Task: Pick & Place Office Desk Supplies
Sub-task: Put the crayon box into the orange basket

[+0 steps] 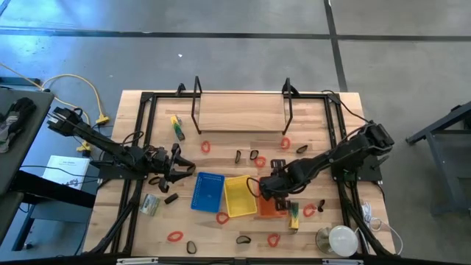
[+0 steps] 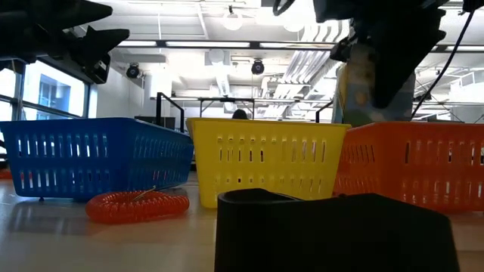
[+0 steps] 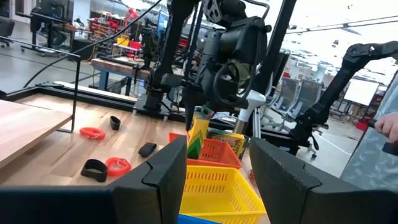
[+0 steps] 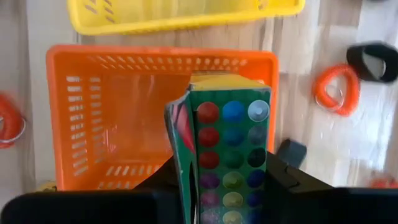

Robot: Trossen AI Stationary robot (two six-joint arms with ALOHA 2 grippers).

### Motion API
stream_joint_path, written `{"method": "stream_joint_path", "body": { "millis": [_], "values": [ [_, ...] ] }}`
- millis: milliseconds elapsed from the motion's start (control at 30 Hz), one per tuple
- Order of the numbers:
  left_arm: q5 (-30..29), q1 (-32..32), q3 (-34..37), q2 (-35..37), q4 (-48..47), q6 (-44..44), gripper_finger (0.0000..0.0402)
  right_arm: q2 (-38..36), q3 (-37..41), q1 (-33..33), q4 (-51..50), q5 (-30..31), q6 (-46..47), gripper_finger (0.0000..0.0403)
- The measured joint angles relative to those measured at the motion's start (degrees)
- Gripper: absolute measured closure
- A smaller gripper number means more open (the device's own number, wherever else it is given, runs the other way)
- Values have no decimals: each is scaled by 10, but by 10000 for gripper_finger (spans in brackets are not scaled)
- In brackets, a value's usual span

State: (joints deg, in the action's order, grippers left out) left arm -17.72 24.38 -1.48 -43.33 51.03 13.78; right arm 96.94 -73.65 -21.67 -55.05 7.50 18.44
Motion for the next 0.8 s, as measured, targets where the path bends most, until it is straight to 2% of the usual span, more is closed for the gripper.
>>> {"method": "stream_joint_path", "body": {
  "millis": [367, 500, 800],
  "values": [
    [2, 0, 0, 0, 0, 0, 231, 18, 0, 21, -4, -18, 16, 287],
    [2, 0, 0, 0, 0, 0, 231, 18, 0, 30, -3, -21, 83, 277],
    [2, 0, 0, 0, 0, 0, 231, 18, 0, 34, 1, -29, 106, 230]
  ]
}}
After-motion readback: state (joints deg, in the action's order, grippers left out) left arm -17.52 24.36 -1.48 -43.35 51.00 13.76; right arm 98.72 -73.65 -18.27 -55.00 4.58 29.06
